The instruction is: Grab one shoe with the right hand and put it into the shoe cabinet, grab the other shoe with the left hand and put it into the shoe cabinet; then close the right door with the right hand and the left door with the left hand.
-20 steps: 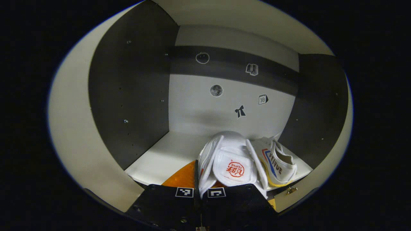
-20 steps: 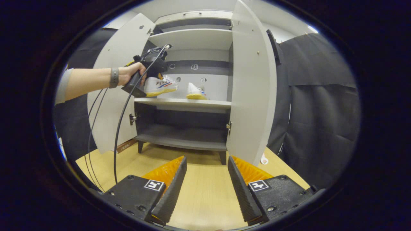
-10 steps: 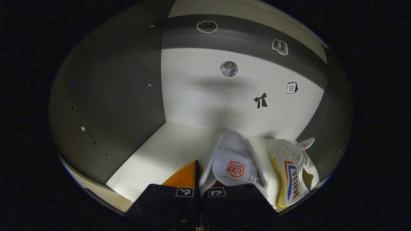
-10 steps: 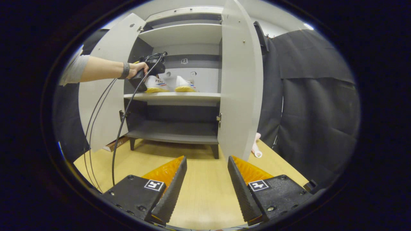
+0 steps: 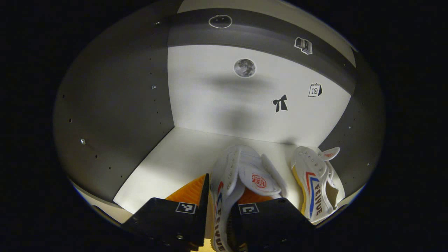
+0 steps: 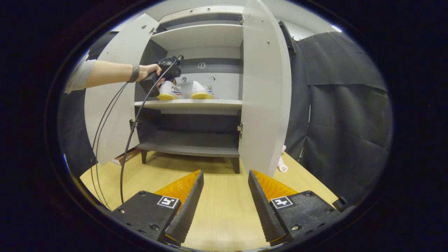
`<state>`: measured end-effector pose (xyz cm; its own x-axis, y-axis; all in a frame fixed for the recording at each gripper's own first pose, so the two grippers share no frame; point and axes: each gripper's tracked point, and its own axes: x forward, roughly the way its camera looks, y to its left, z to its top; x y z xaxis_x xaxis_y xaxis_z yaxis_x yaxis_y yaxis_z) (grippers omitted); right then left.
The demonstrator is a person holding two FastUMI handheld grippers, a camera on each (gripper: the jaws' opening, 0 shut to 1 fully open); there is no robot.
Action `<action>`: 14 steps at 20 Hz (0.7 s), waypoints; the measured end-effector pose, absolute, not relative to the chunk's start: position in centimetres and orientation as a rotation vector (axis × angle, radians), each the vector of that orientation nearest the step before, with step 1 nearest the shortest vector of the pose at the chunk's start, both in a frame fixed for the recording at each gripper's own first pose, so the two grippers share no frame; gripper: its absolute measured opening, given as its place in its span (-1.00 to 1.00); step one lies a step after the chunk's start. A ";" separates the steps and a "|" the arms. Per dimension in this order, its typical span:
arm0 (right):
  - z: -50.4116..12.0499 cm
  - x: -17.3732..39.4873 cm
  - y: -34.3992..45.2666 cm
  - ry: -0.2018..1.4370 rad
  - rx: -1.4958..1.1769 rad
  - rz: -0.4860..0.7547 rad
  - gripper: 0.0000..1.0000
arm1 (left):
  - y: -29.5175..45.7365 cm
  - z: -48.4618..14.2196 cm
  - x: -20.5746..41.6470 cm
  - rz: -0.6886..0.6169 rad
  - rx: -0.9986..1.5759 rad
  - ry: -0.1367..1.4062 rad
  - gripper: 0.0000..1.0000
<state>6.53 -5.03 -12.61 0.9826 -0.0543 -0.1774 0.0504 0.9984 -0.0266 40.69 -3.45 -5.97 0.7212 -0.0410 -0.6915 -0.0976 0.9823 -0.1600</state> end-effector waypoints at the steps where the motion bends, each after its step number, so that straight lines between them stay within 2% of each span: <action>1: -12.5 6.5 -4.9 0.178 -0.021 -0.050 0.63 | -3.5 -5.7 40.4 0.024 -0.193 0.766 -0.38; 8: -12.2 6.2 -3.9 0.167 -0.023 -0.020 0.63 | -3.6 -1.2 36.5 -0.060 -0.177 0.661 -0.36; 9: -12.2 6.1 -3.6 0.166 -0.024 -0.014 0.63 | -3.4 -0.1 35.7 -0.069 -0.170 0.629 -0.05; 10: -12.1 6.0 -3.4 0.163 -0.028 -0.008 0.63 | -3.4 1.0 34.7 -0.083 -0.173 0.597 -0.70; 11: -11.9 5.8 -3.3 0.157 -0.032 -0.003 0.63 | -3.5 2.1 33.4 -0.099 -0.185 0.568 -0.39; 14: -11.5 5.2 -2.9 0.145 -0.046 0.012 0.63 | -3.1 4.4 28.9 -0.137 -0.191 0.468 -0.38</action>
<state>5.19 -2.87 -11.54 0.9895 0.0085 -0.1445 -0.0151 0.9989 -0.0446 28.87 -3.07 4.38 0.8837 -0.1743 -0.4345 0.0867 0.9730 -0.2141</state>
